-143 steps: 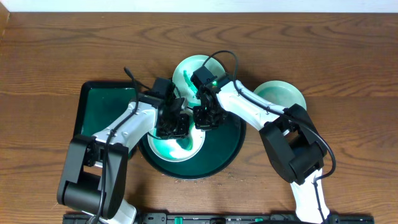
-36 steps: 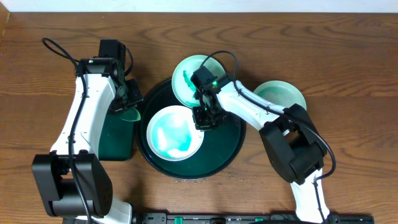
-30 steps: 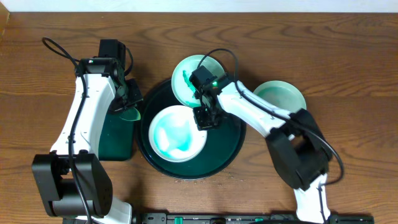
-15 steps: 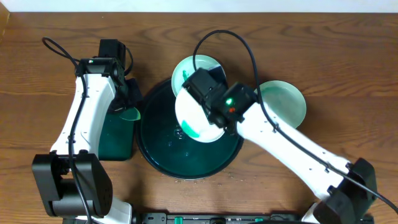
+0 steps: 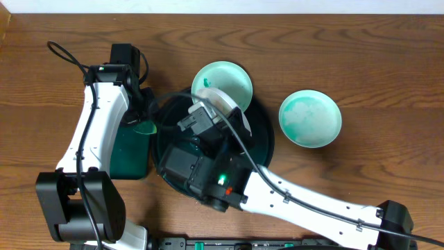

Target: Clean dirty plates on tray and stack at the side

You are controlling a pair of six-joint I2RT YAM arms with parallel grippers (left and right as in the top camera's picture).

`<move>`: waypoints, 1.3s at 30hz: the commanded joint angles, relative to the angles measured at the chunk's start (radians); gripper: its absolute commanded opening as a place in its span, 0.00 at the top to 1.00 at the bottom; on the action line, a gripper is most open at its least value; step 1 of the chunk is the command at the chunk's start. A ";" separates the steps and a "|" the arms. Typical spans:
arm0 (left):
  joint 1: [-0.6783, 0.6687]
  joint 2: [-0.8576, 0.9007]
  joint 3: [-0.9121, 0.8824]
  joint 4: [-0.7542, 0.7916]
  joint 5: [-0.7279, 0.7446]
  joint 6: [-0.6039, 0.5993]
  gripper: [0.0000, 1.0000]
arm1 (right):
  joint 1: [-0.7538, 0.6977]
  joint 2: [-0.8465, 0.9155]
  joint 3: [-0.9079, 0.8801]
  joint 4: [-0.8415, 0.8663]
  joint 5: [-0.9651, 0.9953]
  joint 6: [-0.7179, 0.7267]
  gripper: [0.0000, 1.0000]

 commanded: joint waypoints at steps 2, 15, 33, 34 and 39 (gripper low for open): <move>0.006 -0.020 0.016 -0.002 -0.013 0.024 0.92 | 0.014 -0.020 0.009 0.006 0.181 -0.007 0.99; 0.006 -0.020 0.016 -0.002 -0.012 0.024 0.93 | -0.111 -0.020 0.001 -0.044 -0.397 0.087 0.99; 0.006 -0.020 0.016 -0.002 -0.013 0.024 0.93 | -0.884 -0.074 0.000 0.027 -1.472 -0.011 0.99; 0.006 -0.020 0.016 -0.002 -0.013 0.024 0.93 | -0.949 -0.089 0.000 0.015 -1.472 -0.011 0.99; 0.006 -0.020 0.016 -0.002 -0.012 0.024 0.93 | -1.203 -0.123 -0.001 -0.055 -1.413 -0.026 0.99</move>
